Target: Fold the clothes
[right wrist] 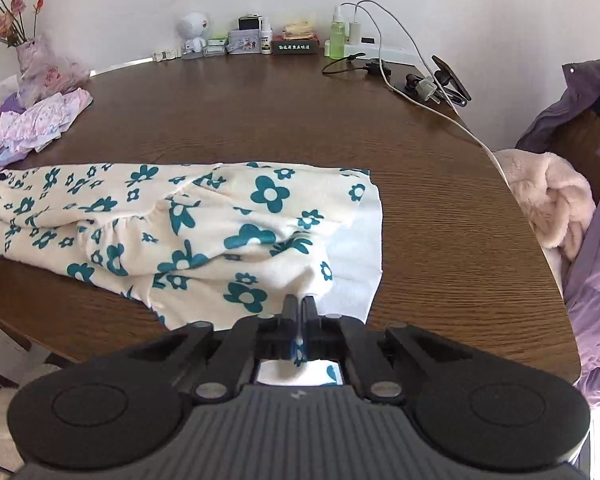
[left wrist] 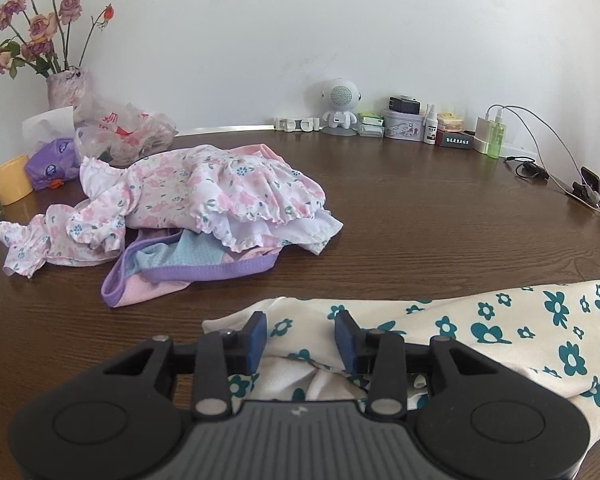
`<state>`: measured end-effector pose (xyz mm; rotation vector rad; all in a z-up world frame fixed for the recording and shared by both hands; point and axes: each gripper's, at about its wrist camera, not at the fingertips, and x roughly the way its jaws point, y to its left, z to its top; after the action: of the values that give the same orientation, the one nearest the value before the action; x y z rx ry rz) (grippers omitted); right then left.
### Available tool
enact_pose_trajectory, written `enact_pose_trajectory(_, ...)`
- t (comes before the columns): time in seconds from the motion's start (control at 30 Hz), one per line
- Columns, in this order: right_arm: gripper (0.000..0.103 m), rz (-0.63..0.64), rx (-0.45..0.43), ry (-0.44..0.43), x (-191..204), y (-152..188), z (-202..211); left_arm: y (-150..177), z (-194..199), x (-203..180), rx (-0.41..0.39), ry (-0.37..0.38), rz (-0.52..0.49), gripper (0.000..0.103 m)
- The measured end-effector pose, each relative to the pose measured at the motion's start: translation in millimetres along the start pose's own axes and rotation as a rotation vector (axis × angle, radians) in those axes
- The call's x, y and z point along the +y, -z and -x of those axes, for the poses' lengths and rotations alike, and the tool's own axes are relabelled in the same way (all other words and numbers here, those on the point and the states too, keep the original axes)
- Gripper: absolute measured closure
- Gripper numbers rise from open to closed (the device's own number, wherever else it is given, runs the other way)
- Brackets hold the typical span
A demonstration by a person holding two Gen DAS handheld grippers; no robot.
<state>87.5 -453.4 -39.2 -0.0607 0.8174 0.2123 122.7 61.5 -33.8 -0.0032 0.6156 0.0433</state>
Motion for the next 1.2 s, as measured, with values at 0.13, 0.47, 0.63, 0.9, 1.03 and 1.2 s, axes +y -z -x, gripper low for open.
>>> enact_pose_trajectory(0.13,0.101,-0.012,-0.026,0.0,-10.1,-8.1,-6.8,2.7,0.9,-1.1,-0.012,-0.005,-0.008,0.065)
enact_pose_trajectory(0.47,0.072,-0.155,-0.089,-0.05,-32.3,-0.7,7.1,5.6,37.0,3.0,-0.072,0.002,0.018,0.065)
enact_pose_trajectory(0.63,0.069,-0.141,-0.047,-0.05,-27.5,15.3,6.6,16.6,62.3,2.7,-0.034,0.033,0.057,0.066)
enact_pose_trajectory(0.9,0.1,-0.077,-0.066,-0.035,-19.1,8.1,-2.0,41.9,67.2,-3.6,0.043,0.022,0.02,0.081)
enact_pose_trajectory(1.03,0.1,-0.059,-0.089,-0.002,-21.4,5.4,-10.2,46.1,65.8,-5.1,0.025,0.016,-0.011,0.081)
enact_pose_trajectory(1.2,0.1,-0.06,-0.122,0.002,-22.7,11.6,-14.2,47.5,66.3,-5.3,0.011,0.008,-0.007,0.08)
